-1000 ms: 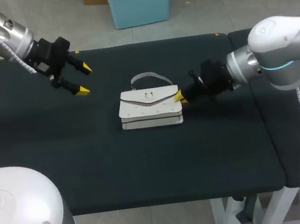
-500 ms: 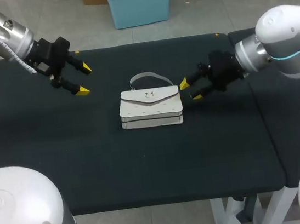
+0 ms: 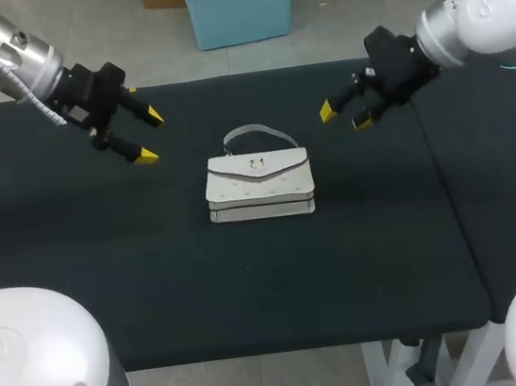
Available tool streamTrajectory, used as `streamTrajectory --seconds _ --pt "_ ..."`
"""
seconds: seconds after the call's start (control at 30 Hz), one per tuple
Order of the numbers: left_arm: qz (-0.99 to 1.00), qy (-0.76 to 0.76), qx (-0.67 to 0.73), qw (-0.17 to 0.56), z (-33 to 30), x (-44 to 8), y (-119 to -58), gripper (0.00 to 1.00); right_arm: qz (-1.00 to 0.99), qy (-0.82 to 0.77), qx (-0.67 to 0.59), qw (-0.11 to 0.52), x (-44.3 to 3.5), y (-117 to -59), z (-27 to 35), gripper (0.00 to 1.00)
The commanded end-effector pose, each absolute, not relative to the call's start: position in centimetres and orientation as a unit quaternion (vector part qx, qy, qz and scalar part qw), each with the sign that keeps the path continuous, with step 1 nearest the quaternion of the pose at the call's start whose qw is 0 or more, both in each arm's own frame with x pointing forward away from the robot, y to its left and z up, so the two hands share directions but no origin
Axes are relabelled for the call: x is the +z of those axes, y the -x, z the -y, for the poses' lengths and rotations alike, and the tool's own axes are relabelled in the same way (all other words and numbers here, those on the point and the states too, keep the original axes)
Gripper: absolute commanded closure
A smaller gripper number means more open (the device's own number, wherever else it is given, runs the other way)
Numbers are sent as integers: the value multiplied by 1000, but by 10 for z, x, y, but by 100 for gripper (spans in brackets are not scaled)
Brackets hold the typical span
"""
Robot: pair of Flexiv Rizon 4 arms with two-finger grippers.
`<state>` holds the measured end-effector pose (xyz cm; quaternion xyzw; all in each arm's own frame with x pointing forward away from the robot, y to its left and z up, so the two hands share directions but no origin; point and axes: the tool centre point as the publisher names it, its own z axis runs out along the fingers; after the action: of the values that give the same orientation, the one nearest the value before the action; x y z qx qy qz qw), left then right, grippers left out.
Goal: Pick up the bag, open it, inspect its contents, close it, and place it on the opposite side
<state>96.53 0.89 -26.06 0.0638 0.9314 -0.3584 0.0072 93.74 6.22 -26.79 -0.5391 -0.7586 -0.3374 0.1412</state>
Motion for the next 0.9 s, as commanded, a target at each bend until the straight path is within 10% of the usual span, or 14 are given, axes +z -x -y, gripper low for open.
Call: streamTrajectory --seconds 0.03,0.9 --pt "-933 -71 -353 -3 -4 -258 -972 0 812 521 -262 6 -261 -925 -68 0" --pt "-942 -88 -319 -47 -2 -261 -982 0 926 343 -41 -149 -263 -929 -110 0"
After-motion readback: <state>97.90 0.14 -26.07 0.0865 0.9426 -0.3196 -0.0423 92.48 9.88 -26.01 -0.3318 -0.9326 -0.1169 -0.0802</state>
